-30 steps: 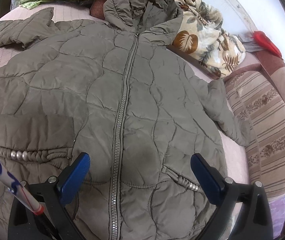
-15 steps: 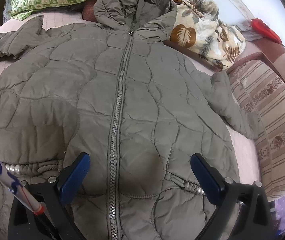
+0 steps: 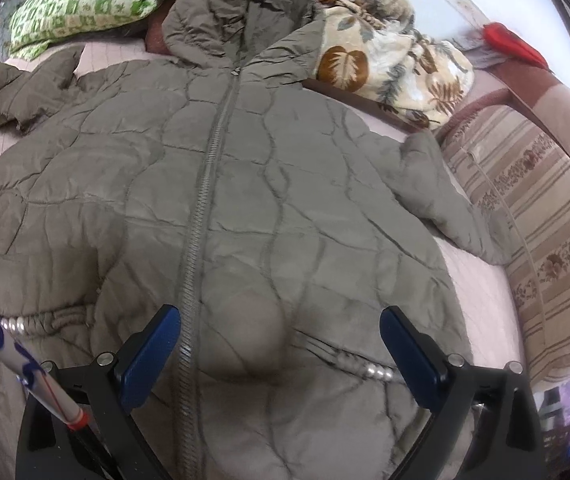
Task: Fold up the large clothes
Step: 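Grasp the sleeve cuff with the left tool, fold it across the jacket body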
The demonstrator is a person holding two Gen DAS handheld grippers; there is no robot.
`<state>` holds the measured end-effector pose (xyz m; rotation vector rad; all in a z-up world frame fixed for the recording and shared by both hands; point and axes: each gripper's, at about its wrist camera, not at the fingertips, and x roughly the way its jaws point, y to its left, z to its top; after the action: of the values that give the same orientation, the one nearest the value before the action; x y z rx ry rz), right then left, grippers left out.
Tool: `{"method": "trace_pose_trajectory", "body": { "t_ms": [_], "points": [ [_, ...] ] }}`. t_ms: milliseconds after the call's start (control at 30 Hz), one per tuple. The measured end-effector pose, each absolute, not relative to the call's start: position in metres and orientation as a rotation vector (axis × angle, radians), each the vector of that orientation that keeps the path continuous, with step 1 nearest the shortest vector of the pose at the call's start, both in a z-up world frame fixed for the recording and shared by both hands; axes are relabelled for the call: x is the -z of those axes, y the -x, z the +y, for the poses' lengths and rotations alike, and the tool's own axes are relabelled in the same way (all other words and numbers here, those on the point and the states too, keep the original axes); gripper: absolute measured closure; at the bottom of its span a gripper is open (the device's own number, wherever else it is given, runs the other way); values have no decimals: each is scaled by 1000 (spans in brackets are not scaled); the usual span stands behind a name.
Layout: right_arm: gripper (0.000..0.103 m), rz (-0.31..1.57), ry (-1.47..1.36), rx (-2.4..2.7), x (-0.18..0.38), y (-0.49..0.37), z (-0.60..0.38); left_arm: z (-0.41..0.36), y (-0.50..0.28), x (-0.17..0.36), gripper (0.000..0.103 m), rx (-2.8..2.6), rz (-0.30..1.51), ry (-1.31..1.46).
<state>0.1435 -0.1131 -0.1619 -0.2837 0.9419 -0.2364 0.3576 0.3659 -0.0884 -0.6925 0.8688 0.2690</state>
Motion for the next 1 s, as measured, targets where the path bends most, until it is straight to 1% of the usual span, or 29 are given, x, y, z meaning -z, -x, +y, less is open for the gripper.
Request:
{"method": "trace_pose_trajectory", "body": {
  "t_ms": [100, 200, 300, 433, 500, 533, 567, 633, 667, 700, 733, 833, 900, 967, 1000],
  "points": [
    [2, 926, 256, 258, 155, -131, -129, 309, -352, 53, 95, -137, 837, 632],
    [2, 914, 232, 280, 149, -120, -144, 241, -344, 30, 95, 4, 832, 568],
    [2, 906, 203, 304, 145, -109, -161, 169, -335, 24, 95, 146, 849, 514],
    [2, 904, 153, 334, 140, -96, -186, 83, -321, 41, 94, 262, 904, 440],
    [2, 905, 120, 345, 137, -91, -198, 52, -312, 57, 88, 276, 947, 413],
    [2, 904, 104, 347, 136, -89, -204, 42, -310, 64, 82, 274, 967, 405],
    [2, 904, 93, 347, 134, -88, -208, 33, -304, 71, 79, 279, 990, 395],
    [2, 902, 58, 340, 130, -86, -217, 24, -292, 79, 69, 272, 1016, 374],
    [2, 900, 46, 333, 128, -86, -219, 23, -282, 79, 67, 268, 1014, 364],
    [2, 897, 37, 324, 127, -86, -220, 25, -274, 78, 63, 268, 1006, 357],
    [2, 889, 17, 297, 123, -88, -221, 26, -263, 75, 57, 263, 993, 347],
    [1, 833, -64, 199, 113, -97, -220, 43, -226, 64, 45, 170, 938, 265],
    [1, 778, -182, 52, 109, -113, -216, 58, -202, 59, 40, 76, 910, 199],
    [1, 838, -232, -45, 116, -147, -209, 71, -176, 58, 39, -9, 899, 158],
    [6, 860, -250, -66, 120, -165, -207, 76, -169, 58, 39, -35, 899, 153]
  ]
}}
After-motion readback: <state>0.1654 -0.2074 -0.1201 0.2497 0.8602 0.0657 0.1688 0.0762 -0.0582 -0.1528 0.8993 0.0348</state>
